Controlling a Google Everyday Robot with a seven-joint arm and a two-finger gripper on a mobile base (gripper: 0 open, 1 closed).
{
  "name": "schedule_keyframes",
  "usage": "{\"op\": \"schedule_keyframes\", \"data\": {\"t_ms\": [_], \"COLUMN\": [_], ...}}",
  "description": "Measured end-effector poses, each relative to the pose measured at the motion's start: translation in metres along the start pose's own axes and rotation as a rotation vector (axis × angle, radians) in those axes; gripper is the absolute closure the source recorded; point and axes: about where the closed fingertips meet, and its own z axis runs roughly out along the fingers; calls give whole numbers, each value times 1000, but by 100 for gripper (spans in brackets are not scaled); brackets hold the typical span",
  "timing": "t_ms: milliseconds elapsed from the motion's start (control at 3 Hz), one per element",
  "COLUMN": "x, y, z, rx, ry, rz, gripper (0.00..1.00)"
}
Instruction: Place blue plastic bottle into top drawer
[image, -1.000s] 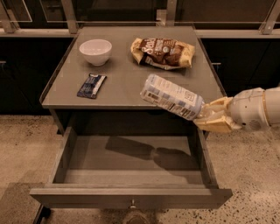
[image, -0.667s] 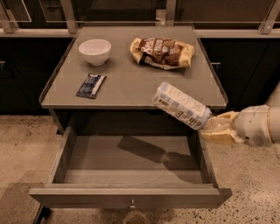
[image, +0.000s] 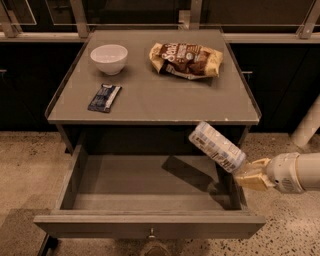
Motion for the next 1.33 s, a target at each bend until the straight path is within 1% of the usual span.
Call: {"op": "schedule_keyframes", "data": {"t_ms": [333, 667, 1000, 1333], "x": [24, 25, 23, 24], "y": [-7, -8, -8, -7], "z": [26, 39, 36, 36], "rx": [-25, -48, -48, -57], "ry": [76, 108, 108, 125], "rz": [52, 60, 60, 66], "gripper": [100, 100, 100, 100]}}
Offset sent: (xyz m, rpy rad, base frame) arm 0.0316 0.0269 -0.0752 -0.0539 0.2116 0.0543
